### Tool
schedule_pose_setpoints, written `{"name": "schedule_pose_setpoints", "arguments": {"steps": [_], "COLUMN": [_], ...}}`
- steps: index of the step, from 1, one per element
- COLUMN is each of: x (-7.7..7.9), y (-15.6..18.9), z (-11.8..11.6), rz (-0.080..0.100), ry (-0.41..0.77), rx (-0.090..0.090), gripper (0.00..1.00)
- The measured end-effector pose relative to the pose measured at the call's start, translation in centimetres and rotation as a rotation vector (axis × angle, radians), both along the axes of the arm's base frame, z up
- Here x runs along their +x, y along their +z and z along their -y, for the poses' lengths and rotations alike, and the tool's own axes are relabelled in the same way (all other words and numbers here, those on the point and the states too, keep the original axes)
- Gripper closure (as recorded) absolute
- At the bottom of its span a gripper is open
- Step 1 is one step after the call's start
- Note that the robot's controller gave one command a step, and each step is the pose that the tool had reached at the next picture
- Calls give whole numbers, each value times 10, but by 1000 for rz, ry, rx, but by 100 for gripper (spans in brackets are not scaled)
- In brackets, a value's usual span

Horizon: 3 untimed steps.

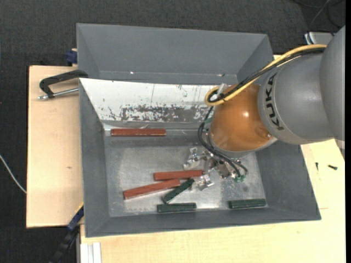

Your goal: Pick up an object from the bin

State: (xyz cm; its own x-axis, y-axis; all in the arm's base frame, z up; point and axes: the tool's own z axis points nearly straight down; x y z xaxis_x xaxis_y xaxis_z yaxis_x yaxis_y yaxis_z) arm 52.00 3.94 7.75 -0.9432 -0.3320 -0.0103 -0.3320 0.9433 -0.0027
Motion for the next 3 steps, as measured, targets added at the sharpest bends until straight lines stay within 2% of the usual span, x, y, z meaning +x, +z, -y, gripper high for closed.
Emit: {"name": "schedule_pose_setpoints", "arguments": {"steps": [1, 2, 3], "x": [15, 15, 8], "y": [118, 118, 149], "z": [8, 8, 16], "rz": [-5, -6, -9], "ry": [-53, -53, 38], "rx": [1, 1, 1], "gripper": [100, 100, 100]}}
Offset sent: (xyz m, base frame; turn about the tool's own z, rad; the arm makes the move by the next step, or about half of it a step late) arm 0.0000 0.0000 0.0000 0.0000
